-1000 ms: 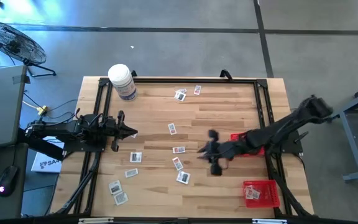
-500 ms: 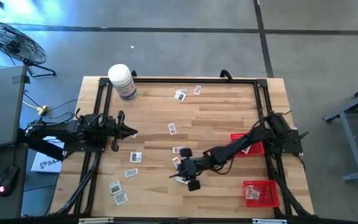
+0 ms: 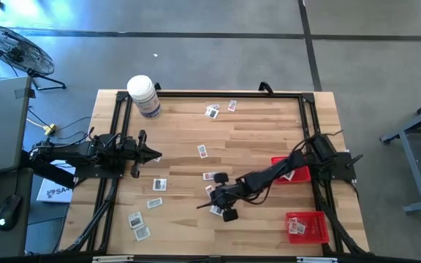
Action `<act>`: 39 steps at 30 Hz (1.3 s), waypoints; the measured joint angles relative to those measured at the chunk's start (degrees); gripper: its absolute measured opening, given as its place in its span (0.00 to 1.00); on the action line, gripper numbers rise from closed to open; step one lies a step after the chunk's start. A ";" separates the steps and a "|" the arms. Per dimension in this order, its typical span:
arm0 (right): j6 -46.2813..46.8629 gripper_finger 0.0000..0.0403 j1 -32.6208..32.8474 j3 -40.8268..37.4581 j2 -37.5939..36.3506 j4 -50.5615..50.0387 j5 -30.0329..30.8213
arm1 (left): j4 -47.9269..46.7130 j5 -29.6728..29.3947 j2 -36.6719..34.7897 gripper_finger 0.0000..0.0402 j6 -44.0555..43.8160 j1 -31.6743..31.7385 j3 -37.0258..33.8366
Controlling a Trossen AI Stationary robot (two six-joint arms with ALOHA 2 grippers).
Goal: Pick & Place First Aid Supplies
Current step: Put the black towelette pack into the top red basket
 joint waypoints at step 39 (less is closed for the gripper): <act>4.82 0.35 -3.63 -0.17 -1.67 -1.95 -7.38 | -0.02 0.02 -0.02 0.00 0.00 -0.02 -0.02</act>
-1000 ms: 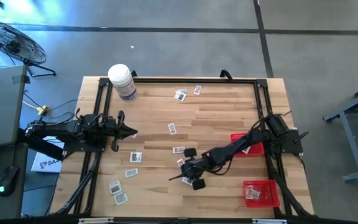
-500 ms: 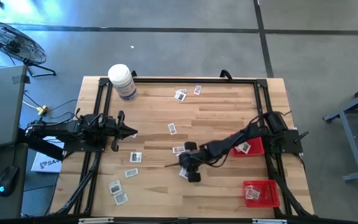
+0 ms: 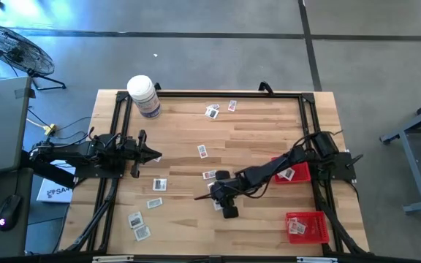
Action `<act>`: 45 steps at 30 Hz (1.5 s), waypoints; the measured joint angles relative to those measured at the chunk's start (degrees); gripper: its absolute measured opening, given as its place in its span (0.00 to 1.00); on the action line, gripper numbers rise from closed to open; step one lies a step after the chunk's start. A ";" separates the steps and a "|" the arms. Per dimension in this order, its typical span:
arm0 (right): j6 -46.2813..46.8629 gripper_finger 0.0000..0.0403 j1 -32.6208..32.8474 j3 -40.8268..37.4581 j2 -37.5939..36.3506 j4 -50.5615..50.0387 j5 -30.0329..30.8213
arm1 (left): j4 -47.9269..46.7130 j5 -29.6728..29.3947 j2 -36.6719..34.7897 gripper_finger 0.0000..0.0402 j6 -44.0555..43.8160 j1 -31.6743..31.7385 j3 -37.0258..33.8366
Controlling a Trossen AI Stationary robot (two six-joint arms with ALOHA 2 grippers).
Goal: Pick & Place First Aid Supplies
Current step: Put the black towelette pack into the top red basket
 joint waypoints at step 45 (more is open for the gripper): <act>-9.89 0.09 -2.04 0.12 2.43 3.62 -4.90 | 0.00 -0.02 0.02 0.00 -0.02 0.02 0.02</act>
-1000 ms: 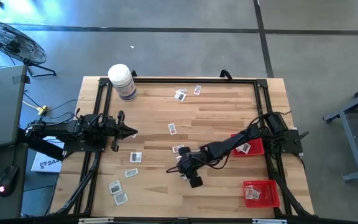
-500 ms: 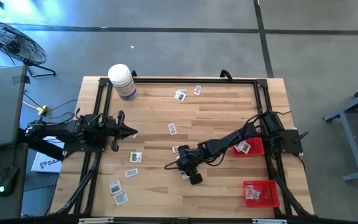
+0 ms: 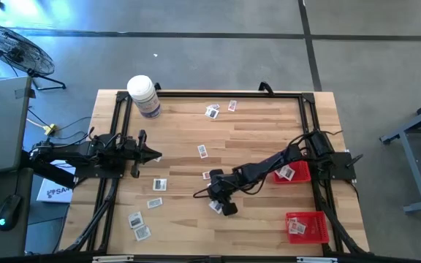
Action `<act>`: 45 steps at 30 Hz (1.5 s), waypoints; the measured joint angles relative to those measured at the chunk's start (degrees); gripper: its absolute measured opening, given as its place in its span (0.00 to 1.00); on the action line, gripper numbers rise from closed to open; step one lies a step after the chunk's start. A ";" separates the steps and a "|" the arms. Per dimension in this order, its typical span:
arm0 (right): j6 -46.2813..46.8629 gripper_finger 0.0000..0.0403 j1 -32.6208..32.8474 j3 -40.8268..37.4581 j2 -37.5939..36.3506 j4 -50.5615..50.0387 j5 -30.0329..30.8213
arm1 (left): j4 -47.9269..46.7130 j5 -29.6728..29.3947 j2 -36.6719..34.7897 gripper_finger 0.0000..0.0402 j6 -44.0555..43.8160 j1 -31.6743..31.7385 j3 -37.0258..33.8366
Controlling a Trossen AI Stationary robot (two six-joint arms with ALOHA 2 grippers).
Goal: Pick & Place First Aid Supplies
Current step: Put the black towelette pack into the top red basket
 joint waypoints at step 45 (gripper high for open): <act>1.51 0.09 2.31 0.05 -0.04 -3.03 2.68 | 0.00 0.00 0.00 0.00 0.00 0.00 -0.02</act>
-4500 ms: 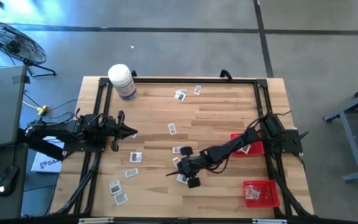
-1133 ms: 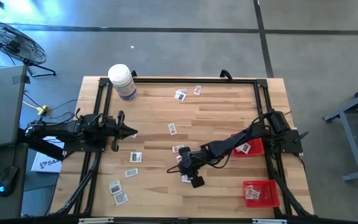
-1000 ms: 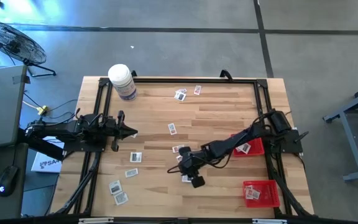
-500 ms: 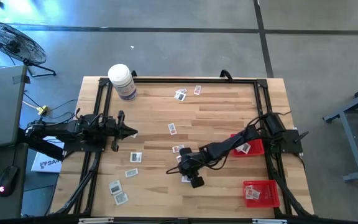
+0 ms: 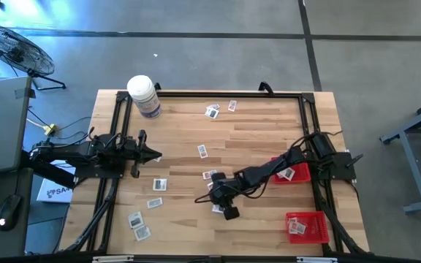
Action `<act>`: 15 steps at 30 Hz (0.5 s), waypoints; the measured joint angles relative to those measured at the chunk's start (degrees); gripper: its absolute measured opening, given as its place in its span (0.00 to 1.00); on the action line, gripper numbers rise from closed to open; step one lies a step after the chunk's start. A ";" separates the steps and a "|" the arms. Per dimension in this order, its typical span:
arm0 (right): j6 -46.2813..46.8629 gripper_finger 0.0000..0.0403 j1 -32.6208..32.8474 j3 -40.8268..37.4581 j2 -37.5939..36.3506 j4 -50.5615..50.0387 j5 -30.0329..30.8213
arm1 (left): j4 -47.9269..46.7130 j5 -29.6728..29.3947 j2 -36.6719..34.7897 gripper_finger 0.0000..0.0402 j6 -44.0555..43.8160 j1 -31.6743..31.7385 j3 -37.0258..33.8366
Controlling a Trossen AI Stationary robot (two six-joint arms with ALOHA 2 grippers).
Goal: Pick & Place First Aid Supplies
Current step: Put the black towelette pack into the top red basket
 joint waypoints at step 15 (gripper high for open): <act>1.95 0.01 0.13 -0.26 -8.99 -6.28 2.40 | 0.00 0.00 -0.02 0.00 0.00 0.00 0.02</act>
